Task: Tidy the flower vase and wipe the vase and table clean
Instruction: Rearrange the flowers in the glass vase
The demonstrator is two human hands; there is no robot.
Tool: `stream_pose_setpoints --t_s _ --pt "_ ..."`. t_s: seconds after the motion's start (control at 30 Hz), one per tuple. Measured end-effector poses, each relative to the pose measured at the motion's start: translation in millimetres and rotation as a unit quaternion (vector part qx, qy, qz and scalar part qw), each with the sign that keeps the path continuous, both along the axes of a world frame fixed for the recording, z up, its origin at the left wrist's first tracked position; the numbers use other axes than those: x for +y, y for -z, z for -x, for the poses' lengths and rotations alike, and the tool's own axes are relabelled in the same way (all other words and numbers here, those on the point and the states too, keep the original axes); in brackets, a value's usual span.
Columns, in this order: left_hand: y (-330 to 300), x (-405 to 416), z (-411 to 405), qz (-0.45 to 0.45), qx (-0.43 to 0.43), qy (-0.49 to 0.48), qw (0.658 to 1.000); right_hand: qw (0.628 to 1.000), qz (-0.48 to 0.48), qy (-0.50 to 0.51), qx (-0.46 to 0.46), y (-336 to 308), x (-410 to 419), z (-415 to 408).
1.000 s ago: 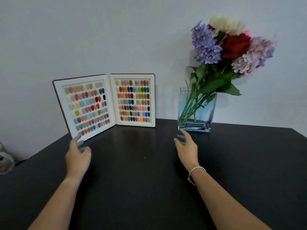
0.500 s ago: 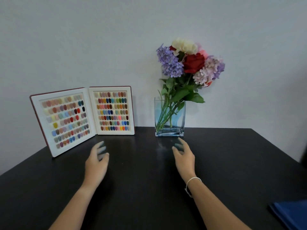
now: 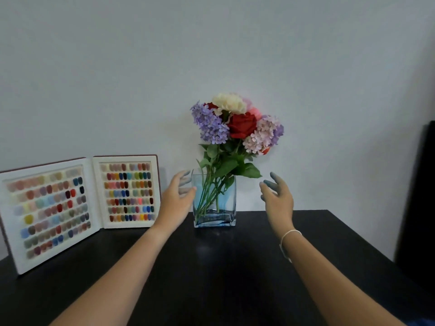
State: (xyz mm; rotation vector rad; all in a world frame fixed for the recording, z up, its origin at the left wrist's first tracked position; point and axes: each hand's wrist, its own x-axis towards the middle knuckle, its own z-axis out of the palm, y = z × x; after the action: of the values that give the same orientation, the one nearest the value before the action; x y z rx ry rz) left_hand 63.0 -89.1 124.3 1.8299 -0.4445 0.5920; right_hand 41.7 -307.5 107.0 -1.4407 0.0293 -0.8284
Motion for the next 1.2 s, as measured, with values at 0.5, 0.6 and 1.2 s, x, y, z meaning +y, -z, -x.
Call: stream_pose_setpoints --t_s 0.5,0.6,1.2 --pt "-129 -52 -70 0.013 -0.130 -0.033 0.991 0.992 0.092 0.036 -0.073 -98 -17 -70" --pt "-139 -54 -77 0.000 -0.131 -0.035 0.991 0.991 0.099 0.043 -0.082 -103 -16 -79" --pt "-139 10 -93 0.160 -0.064 -0.064 0.983 0.990 0.090 0.101 -0.040 -125 -26 -94"
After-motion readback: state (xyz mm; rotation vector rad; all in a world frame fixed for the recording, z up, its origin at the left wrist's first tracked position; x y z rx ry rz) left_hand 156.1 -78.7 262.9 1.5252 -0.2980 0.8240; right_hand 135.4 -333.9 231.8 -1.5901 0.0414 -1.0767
